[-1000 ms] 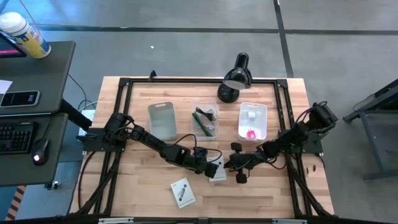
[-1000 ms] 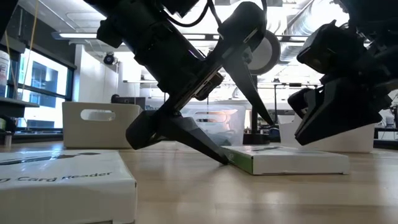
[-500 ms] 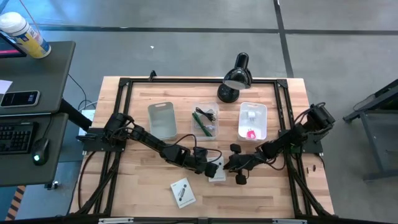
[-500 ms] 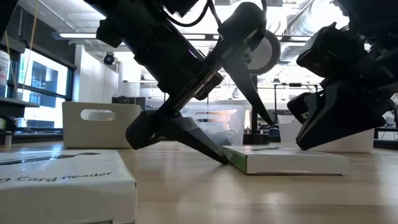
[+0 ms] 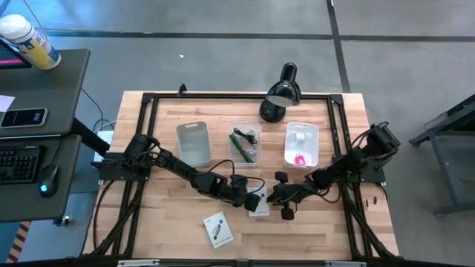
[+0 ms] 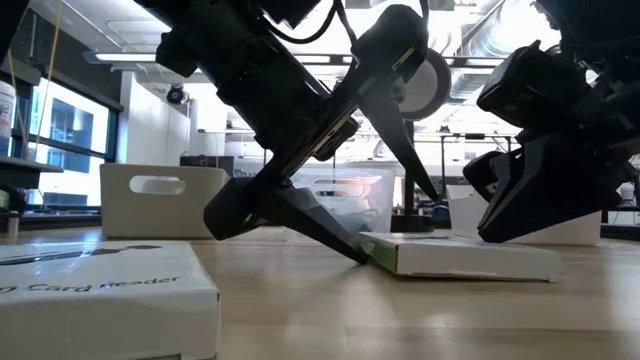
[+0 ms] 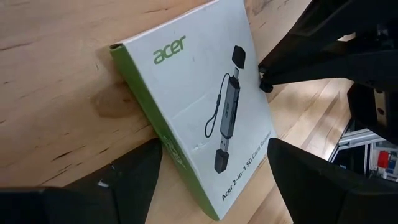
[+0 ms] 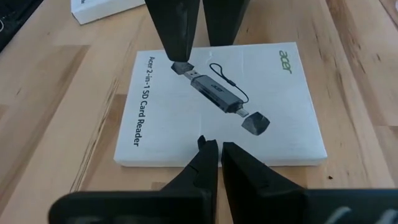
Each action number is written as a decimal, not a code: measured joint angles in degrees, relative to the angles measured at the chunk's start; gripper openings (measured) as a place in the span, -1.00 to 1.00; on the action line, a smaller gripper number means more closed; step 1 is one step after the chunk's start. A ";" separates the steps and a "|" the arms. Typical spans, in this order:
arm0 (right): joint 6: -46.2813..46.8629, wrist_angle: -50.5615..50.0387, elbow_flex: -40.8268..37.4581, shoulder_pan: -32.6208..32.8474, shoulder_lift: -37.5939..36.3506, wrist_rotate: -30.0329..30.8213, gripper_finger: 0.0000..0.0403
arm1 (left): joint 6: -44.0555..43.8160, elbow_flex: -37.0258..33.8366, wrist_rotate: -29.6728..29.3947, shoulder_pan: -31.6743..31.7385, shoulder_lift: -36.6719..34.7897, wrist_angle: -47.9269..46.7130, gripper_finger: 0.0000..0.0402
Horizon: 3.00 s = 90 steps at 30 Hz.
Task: Pick and place items into bin
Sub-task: Put the top white card reader box into the gray bin
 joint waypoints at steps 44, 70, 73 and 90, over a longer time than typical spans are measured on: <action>1.85 0.15 -0.20 1.25 3.14 1.54 -0.99 | 1.60 -0.02 -0.02 -0.04 0.11 3.38 0.41; 3.45 1.86 -0.20 1.25 3.14 1.46 -0.98 | 6.74 0.15 -1.35 -0.02 -0.30 3.66 -0.70; 4.36 1.89 -0.20 1.25 3.14 1.71 -0.99 | 7.88 0.07 -1.48 0.00 -0.15 3.65 -0.64; 10.74 1.21 -0.15 1.22 2.88 2.08 -0.97 | 17.10 -0.07 -1.32 -0.03 -1.46 6.67 -0.86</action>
